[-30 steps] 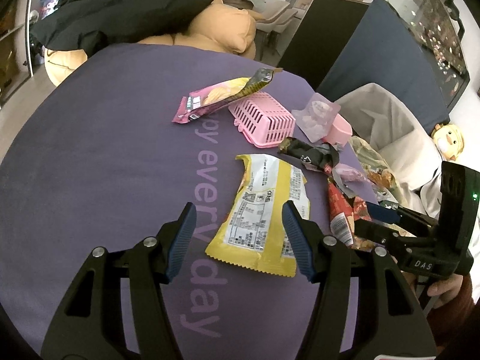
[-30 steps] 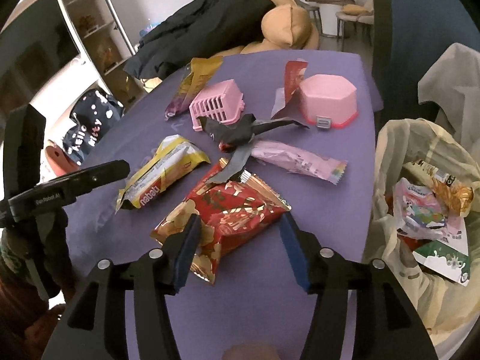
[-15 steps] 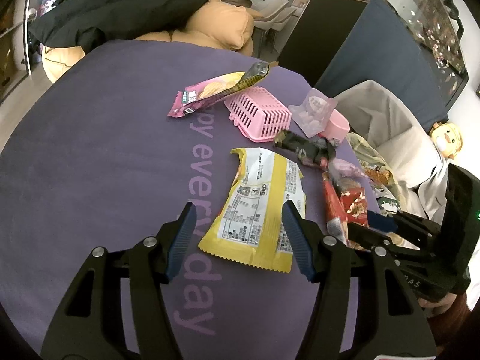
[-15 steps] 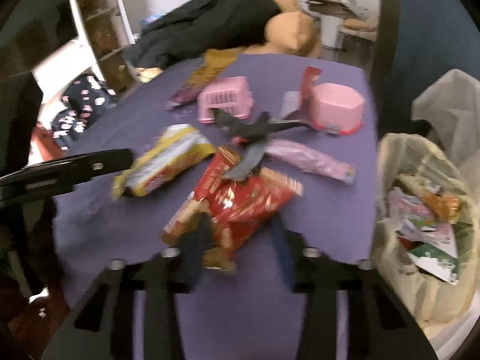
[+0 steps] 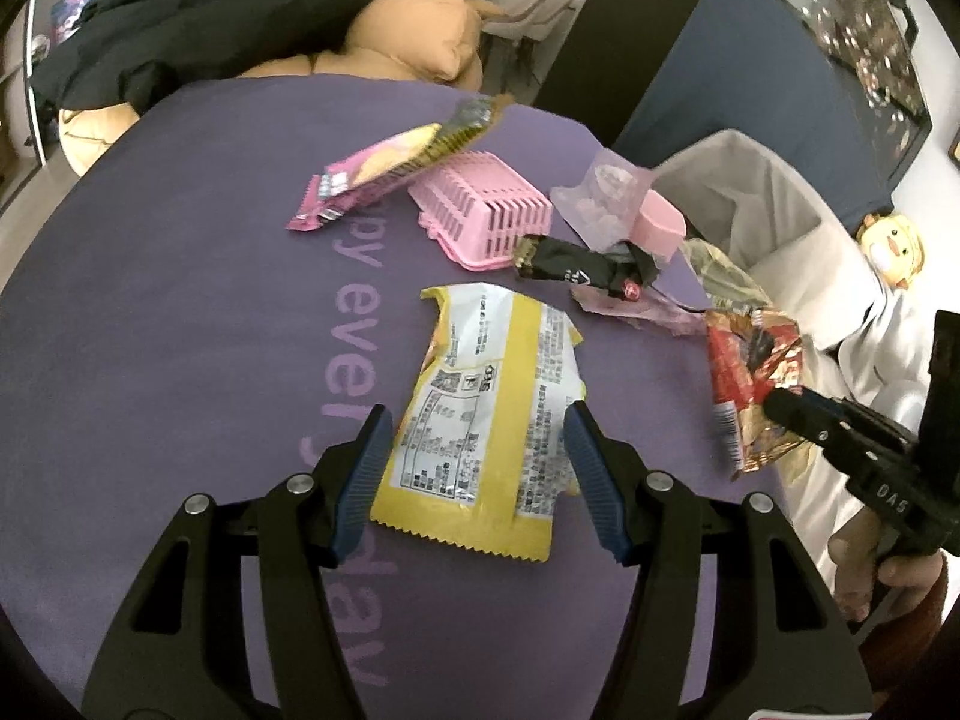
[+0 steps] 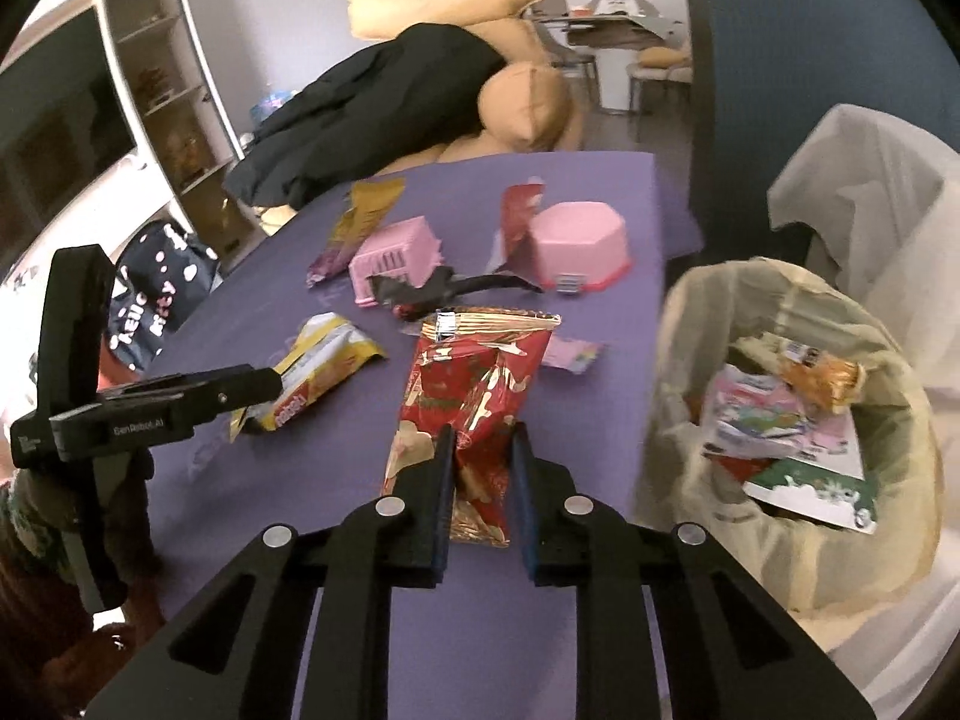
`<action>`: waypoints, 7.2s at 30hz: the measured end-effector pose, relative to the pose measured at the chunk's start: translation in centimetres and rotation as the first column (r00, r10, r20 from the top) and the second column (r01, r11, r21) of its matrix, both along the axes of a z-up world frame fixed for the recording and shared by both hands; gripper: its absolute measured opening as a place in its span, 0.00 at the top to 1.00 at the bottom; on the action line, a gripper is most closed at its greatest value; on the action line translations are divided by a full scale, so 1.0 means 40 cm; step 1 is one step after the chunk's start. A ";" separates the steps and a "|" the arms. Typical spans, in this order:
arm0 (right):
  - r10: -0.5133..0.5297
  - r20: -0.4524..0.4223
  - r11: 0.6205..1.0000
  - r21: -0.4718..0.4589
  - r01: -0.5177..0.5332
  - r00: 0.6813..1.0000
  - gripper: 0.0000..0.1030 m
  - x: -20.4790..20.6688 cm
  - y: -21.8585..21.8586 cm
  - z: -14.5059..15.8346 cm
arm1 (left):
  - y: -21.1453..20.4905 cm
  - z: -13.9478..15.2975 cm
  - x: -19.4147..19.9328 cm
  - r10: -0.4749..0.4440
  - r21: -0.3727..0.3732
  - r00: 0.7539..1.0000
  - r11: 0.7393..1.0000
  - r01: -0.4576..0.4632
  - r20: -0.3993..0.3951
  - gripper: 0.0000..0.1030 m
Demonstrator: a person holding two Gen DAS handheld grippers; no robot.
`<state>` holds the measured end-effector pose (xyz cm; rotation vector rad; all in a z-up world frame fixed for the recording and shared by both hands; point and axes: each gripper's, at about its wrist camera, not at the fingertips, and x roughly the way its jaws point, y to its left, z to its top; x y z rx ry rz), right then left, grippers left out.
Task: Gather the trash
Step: 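Grasp the yellow wrapper with the left while the right grasps the red snack bag, then carry the yellow wrapper with the left over the bin while the right carries the red bag there, release both, then move both open grippers toward the black and pink wrappers on the table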
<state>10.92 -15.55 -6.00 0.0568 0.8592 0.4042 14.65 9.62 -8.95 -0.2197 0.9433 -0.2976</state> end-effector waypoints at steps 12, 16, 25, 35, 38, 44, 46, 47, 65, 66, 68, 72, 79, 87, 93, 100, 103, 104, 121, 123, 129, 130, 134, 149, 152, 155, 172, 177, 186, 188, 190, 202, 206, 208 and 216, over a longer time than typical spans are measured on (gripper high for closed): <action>-0.032 -0.015 0.999 0.020 0.032 0.999 0.82 -0.015 -0.038 -0.019 | -0.038 -0.012 0.039 -0.015 0.028 1.000 0.999 0.016 -0.027 0.56; -0.034 -0.028 0.999 0.034 0.035 0.999 0.82 -0.014 -0.047 -0.028 | -0.035 -0.004 0.027 -0.006 0.025 1.000 1.000 0.006 -0.002 0.59; -0.034 -0.018 0.999 0.040 0.035 0.999 0.82 -0.020 -0.048 -0.026 | -0.025 0.032 0.009 0.017 0.015 0.999 1.000 -0.017 0.041 0.59; -0.009 0.167 1.000 -0.013 0.011 0.986 0.82 -0.025 -0.037 0.120 | -0.022 0.152 -0.001 0.037 0.027 0.990 0.999 -0.041 0.136 0.59; -0.003 0.253 0.999 -0.047 0.015 0.968 0.82 -0.023 -0.038 0.185 | -0.031 0.220 0.002 0.042 0.020 0.981 0.999 -0.047 0.191 0.59; -0.021 0.381 0.997 -0.066 0.050 0.924 0.82 -0.010 -0.074 0.299 | -0.068 0.365 0.012 0.053 0.029 0.945 0.997 -0.066 0.323 0.59; -0.030 0.401 0.996 -0.062 0.060 0.916 0.82 -0.006 -0.090 0.323 | -0.082 0.402 0.017 0.061 0.026 0.932 0.997 -0.075 0.357 0.59; -0.033 0.408 0.996 -0.062 0.064 0.912 0.82 -0.005 -0.098 0.329 | -0.090 0.415 0.023 0.067 0.021 0.927 0.997 -0.080 0.369 0.59; -0.166 0.442 0.972 -0.079 0.222 0.882 0.82 0.000 -0.302 0.319 | -0.380 0.399 0.092 -0.078 0.015 0.928 0.997 0.078 0.364 0.58; -0.178 0.439 0.969 -0.079 0.235 0.881 0.82 0.002 -0.314 0.315 | -0.398 0.394 0.098 -0.090 0.016 0.928 0.996 0.091 0.360 0.58; -0.202 0.435 0.962 -0.081 0.262 0.877 0.82 0.006 -0.340 0.304 | -0.436 0.381 0.108 -0.111 0.011 0.927 0.993 0.115 0.359 0.58; -0.263 0.429 0.940 -0.086 0.329 0.864 0.82 0.012 -0.386 0.288 | -0.493 0.353 0.129 -0.140 0.007 0.931 0.989 0.147 0.337 0.58; -0.356 0.395 0.910 -0.058 0.410 0.847 0.82 0.009 -0.463 0.249 | -0.572 0.290 0.151 -0.198 0.014 0.938 0.979 0.202 0.285 0.58; -0.413 0.321 0.896 -0.028 0.444 0.853 0.82 0.036 -0.518 0.189 | -0.575 0.199 0.184 -0.228 -0.001 0.953 0.973 0.233 0.201 0.58; -0.413 0.295 0.899 -0.022 0.438 0.862 0.82 0.047 -0.519 0.155 | -0.601 0.140 0.189 -0.260 0.010 0.955 0.965 0.261 0.144 0.58; -0.417 0.277 0.900 -0.012 0.437 0.866 0.82 0.048 -0.530 0.132 | -0.633 0.117 0.189 -0.280 0.027 0.952 0.960 0.279 0.120 0.58; -0.421 0.277 0.898 -0.010 0.441 0.864 0.82 0.046 -0.533 0.131 | -0.652 0.101 0.192 -0.302 0.022 0.948 0.953 0.302 0.097 0.58; -0.422 0.277 0.897 -0.010 0.441 0.863 0.82 0.045 -0.533 0.131 | -0.660 0.096 0.194 -0.308 0.019 0.947 0.951 0.307 0.092 0.58; -0.335 0.213 0.940 0.015 0.340 0.918 0.82 0.071 -0.476 0.094 | -0.589 0.119 0.216 -0.250 -0.068 0.964 0.964 0.256 0.091 0.45; -0.273 0.172 0.962 0.023 0.274 0.946 0.82 0.086 -0.442 0.064 | -0.555 0.132 0.203 -0.226 -0.065 0.968 0.970 0.234 0.109 0.45; -0.136 -0.029 0.990 -0.046 0.135 0.990 0.82 0.168 -0.340 -0.089 | -0.462 0.142 0.147 -0.195 -0.027 0.973 0.979 0.200 0.123 0.45; -0.131 -0.054 0.989 -0.080 0.127 0.990 0.82 0.182 -0.330 -0.116 | -0.441 0.140 0.134 -0.189 -0.010 0.974 0.981 0.192 0.122 0.45; -0.148 -0.094 0.974 -0.186 0.129 0.984 0.82 0.224 -0.316 -0.173 | -0.366 0.135 0.112 -0.140 -0.018 0.983 0.990 0.143 0.115 0.45; -0.249 -0.093 0.959 -0.164 0.232 0.964 0.67 0.175 -0.312 -0.117 | -0.042 0.114 0.093 0.139 -0.147 0.978 0.982 -0.116 0.154 0.41; -0.251 -0.033 0.955 -0.170 0.242 0.967 0.67 0.139 -0.285 -0.064 | 0.022 0.101 0.096 0.211 -0.148 0.967 0.971 -0.189 0.146 0.41; -0.236 0.006 0.963 -0.135 0.235 0.972 0.67 0.126 -0.258 -0.025 | 0.079 0.087 0.098 0.261 -0.148 0.957 0.959 -0.242 0.128 0.41; -0.025 -0.056 1.000 0.001 0.025 0.998 0.67 0.239 0.003 -0.046 | 0.094 0.058 0.074 0.184 -0.132 0.976 0.977 -0.168 0.118 0.41; 0.010 -0.117 0.999 0.054 -0.004 0.993 0.66 0.205 0.030 -0.065 | 0.093 0.047 0.075 0.188 -0.132 0.977 0.976 -0.173 0.104 0.41; 0.122 -0.074 0.988 -0.090 -0.128 0.990 0.65 0.129 0.111 -0.058 | 0.051 0.045 0.069 0.132 -0.126 0.986 0.985 -0.119 0.098 0.41; 0.097 -0.072 0.989 -0.107 -0.105 0.993 0.65 0.142 0.102 -0.063 | 0.023 0.037 0.067 0.095 -0.115 0.991 0.990 -0.084 0.090 0.41; 0.067 -0.065 0.994 -0.085 -0.072 0.996 0.65 0.157 0.080 -0.066 | -0.012 0.029 0.066 0.047 -0.092 0.995 0.995 -0.039 0.084 0.41; 0.014 -0.078 1.000 -0.026 -0.016 0.997 0.65 0.184 0.007 -0.062 | -0.175 0.001 0.076 -0.141 0.130 0.988 0.983 0.132 0.069 0.41; 0.012 -0.080 1.000 -0.026 -0.014 0.997 0.65 0.184 -0.002 -0.063 | -0.162 -0.016 0.101 -0.099 0.154 0.994 0.984 0.091 0.044 0.47; 0.013 -0.076 0.999 -0.040 -0.017 0.997 0.65 0.181 0.000 -0.062 | -0.146 -0.019 0.107 -0.077 0.158 0.996 0.985 0.070 0.041 0.47; 0.048 -0.041 0.996 -0.073 -0.051 0.998 0.65 0.166 0.027 -0.037 | -0.042 -0.011 0.113 0.040 0.123 0.998 0.991 -0.045 0.039 0.47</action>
